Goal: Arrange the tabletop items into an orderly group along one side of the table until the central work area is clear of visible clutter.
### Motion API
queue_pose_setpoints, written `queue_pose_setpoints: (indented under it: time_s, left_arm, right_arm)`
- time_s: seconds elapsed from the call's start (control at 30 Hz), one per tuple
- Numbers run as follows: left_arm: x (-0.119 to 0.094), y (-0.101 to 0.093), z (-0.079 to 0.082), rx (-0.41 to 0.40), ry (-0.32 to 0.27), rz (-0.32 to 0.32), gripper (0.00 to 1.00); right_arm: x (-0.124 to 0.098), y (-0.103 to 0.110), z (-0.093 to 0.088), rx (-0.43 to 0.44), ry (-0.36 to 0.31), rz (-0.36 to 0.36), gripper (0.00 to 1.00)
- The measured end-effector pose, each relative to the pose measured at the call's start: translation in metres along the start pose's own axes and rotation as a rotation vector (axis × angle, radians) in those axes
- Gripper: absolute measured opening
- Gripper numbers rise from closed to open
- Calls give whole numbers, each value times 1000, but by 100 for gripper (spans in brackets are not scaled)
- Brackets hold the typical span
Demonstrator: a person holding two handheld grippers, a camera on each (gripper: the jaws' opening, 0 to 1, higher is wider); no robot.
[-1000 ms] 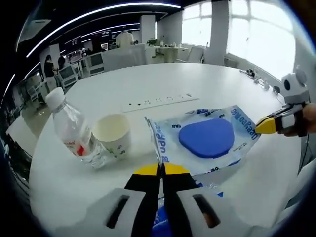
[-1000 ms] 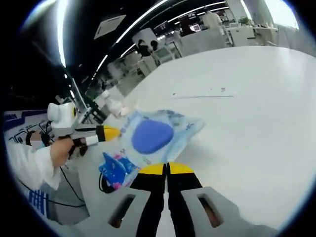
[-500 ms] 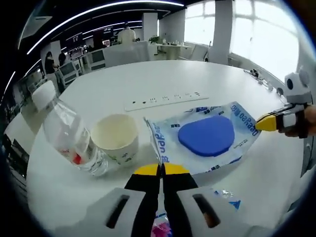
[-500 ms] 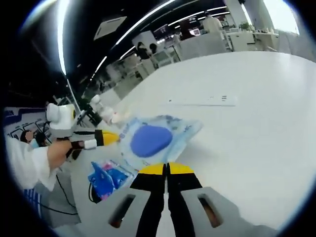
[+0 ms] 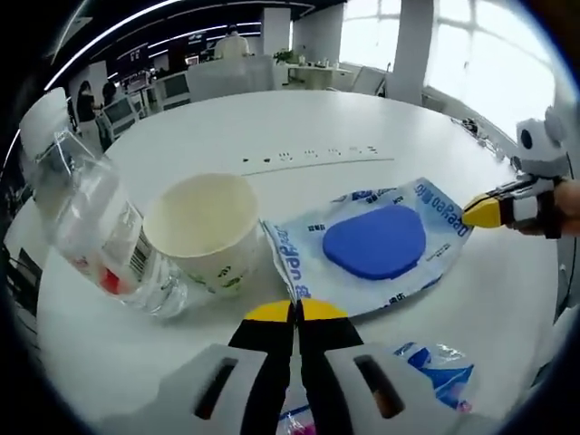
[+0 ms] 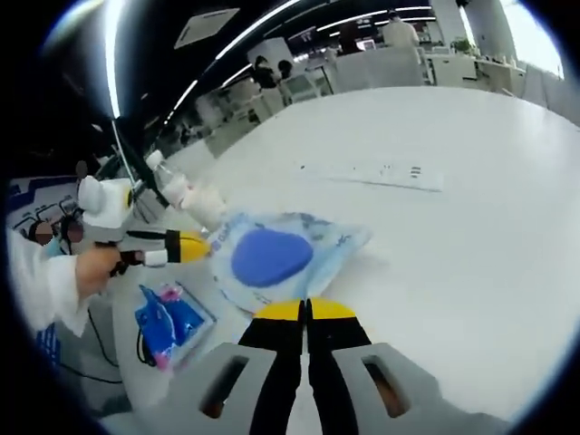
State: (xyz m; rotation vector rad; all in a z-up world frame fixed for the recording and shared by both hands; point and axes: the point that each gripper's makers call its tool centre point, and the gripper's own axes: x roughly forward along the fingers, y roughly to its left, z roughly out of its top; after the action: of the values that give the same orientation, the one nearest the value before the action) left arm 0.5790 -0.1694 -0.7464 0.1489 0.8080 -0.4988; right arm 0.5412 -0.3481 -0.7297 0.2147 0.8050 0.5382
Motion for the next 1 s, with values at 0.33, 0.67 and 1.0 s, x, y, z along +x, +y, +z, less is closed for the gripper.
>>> queue_pose_setpoints:
  time_s: [0.33,0.67,1.0]
  left_arm:
    - [6,3,-10,-23,27,11,0]
    - [5,1,-12,-65,19,19,0]
    - [3,-3,-11,-88,-5,41,0]
  right_arm:
    - [13,-13,-25,31,72,-7,0]
    - [15,-17,-29,31,76,-14,0]
    - [14,-19,-29,101,54,-4,0]
